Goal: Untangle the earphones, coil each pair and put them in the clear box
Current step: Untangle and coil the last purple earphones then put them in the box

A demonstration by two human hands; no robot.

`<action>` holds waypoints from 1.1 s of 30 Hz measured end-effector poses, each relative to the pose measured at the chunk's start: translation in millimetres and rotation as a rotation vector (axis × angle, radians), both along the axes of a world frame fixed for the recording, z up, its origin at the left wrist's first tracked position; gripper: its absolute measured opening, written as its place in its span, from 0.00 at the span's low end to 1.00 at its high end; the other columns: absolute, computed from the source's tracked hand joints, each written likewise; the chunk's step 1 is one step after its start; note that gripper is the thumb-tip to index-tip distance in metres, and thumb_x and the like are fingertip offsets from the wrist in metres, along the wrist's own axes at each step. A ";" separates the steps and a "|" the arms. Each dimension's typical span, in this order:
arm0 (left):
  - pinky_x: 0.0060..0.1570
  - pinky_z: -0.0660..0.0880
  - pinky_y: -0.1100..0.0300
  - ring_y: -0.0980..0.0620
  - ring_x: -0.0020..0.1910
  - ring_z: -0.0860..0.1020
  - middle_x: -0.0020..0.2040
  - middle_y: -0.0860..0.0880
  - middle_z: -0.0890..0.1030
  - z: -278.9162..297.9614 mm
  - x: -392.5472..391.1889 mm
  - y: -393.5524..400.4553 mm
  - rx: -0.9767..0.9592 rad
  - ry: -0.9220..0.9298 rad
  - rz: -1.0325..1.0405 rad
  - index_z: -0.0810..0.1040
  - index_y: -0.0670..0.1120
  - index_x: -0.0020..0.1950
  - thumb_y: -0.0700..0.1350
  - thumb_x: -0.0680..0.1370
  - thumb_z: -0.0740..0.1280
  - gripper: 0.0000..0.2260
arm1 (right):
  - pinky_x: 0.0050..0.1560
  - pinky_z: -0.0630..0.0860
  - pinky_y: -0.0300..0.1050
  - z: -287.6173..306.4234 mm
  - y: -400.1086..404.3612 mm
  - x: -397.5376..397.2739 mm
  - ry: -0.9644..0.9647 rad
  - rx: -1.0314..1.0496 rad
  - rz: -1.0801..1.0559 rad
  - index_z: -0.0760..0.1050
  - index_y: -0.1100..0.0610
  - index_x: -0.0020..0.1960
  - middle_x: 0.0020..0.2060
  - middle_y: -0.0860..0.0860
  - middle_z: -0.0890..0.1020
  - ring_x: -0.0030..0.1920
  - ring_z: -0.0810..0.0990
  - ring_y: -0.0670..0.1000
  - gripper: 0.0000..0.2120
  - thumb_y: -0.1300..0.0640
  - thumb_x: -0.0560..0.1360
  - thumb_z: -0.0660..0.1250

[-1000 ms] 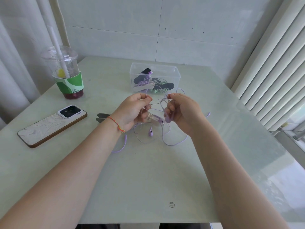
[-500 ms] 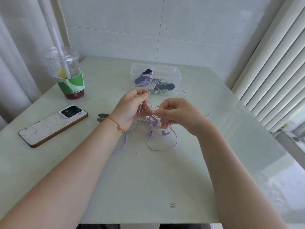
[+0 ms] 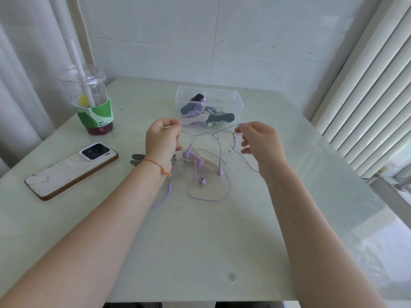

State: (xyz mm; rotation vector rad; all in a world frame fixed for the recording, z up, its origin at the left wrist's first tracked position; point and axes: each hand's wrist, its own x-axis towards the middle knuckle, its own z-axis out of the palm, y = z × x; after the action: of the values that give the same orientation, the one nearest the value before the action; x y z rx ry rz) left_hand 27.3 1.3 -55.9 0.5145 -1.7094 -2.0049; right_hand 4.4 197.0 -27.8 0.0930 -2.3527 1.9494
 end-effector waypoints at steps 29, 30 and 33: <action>0.20 0.62 0.66 0.55 0.17 0.65 0.28 0.50 0.75 43.9 -53.8 -0.9 -0.316 -0.035 -0.187 0.80 0.45 0.43 0.39 0.76 0.68 0.04 | 0.26 0.62 0.37 49.6 -8.1 -60.6 -0.080 0.305 0.380 0.80 0.63 0.51 0.27 0.50 0.72 0.25 0.64 0.47 0.06 0.63 0.75 0.68; 0.21 0.63 0.66 0.56 0.18 0.66 0.28 0.50 0.74 43.0 -54.7 -3.3 -0.284 -0.031 -0.165 0.80 0.45 0.42 0.39 0.77 0.68 0.04 | 0.25 0.60 0.37 47.6 -7.0 -62.1 -0.074 0.339 0.376 0.81 0.63 0.49 0.26 0.49 0.68 0.25 0.62 0.48 0.06 0.61 0.75 0.69; 0.30 0.72 0.62 0.55 0.26 0.72 0.32 0.49 0.77 37.5 -58.2 -10.7 -0.277 -0.075 -0.172 0.80 0.47 0.39 0.41 0.76 0.69 0.06 | 0.26 0.58 0.39 46.8 -11.1 -68.4 -0.003 0.316 0.235 0.83 0.58 0.43 0.26 0.50 0.64 0.26 0.60 0.50 0.06 0.59 0.75 0.68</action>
State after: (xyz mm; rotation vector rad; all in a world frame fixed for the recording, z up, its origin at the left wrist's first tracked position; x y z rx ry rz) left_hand -31.0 -9.4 -18.3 0.3616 -2.0991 -1.8359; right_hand -64.0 185.9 19.0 0.4034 -2.7401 1.6394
